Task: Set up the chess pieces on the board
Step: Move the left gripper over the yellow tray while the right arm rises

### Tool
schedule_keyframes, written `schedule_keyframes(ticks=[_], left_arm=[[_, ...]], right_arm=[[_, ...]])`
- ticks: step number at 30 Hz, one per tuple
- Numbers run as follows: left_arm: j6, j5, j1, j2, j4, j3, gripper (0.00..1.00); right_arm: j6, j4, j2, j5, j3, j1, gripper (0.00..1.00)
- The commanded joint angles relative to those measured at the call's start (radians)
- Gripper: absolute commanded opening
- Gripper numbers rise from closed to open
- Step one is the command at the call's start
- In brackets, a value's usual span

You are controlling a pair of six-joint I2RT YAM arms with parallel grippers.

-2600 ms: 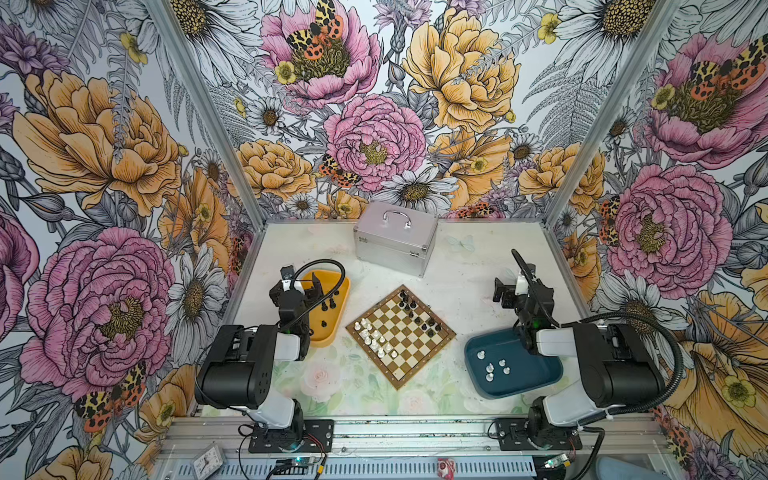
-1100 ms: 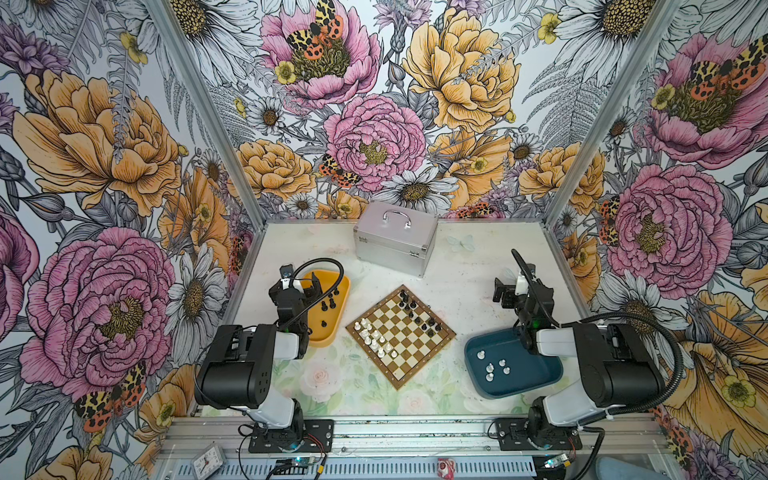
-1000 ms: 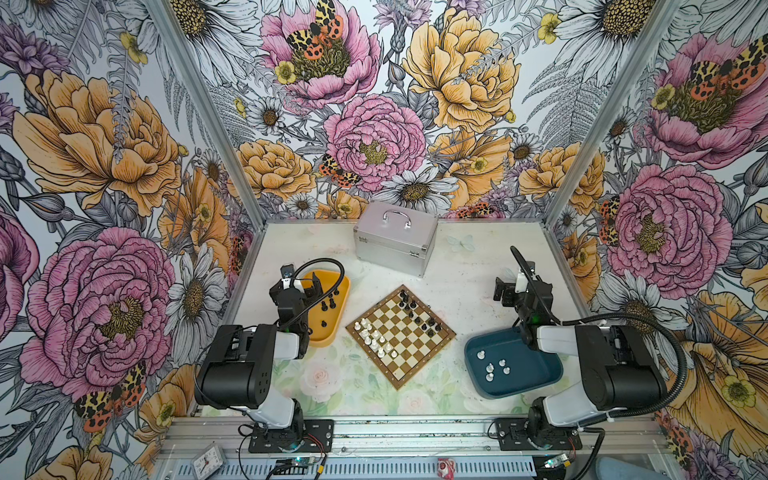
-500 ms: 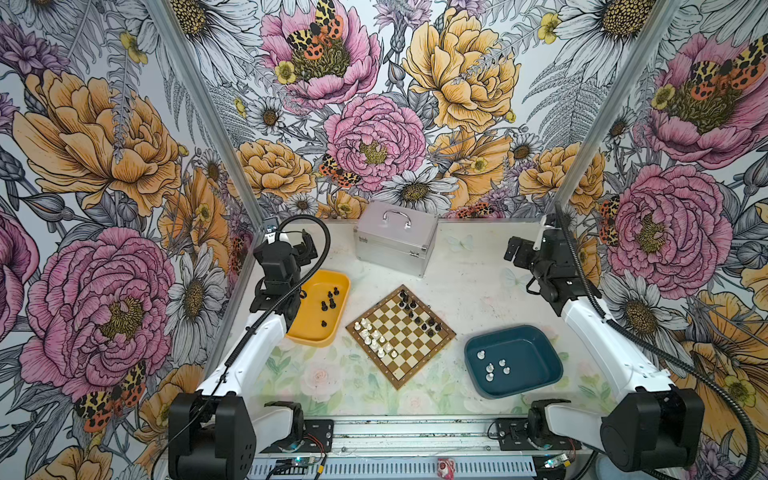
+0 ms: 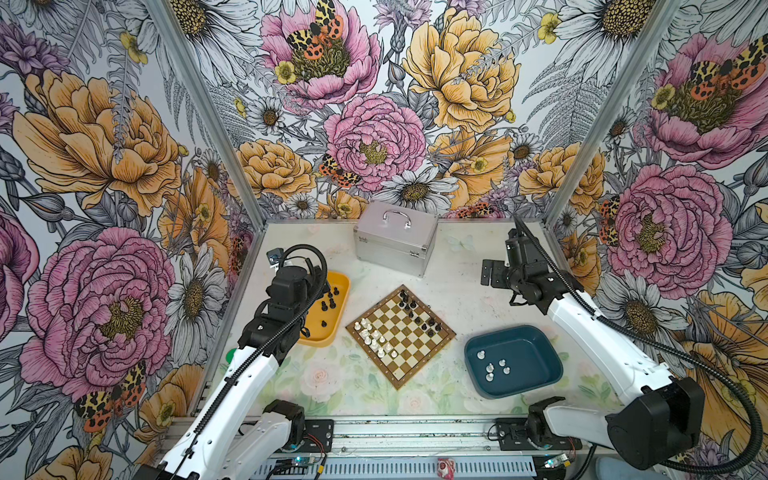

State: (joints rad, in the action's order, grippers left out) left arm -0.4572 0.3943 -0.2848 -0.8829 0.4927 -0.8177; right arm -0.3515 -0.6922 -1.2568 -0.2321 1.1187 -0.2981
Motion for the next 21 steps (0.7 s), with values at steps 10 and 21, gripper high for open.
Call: schedule_keyframes(ticks=[10, 21], left_arm=[[-0.107, -0.044, -0.036, -0.028, 0.209, -0.038, 0.92], [-0.089, -0.09, -0.054, -0.259, 0.228, -0.137, 0.85]], right_arm=[[0.002, -0.085, 0.043, -0.015, 0.053, -0.071, 0.99], [-0.022, -0.098, 0.067, -0.019, 0.033, -0.08, 0.99]])
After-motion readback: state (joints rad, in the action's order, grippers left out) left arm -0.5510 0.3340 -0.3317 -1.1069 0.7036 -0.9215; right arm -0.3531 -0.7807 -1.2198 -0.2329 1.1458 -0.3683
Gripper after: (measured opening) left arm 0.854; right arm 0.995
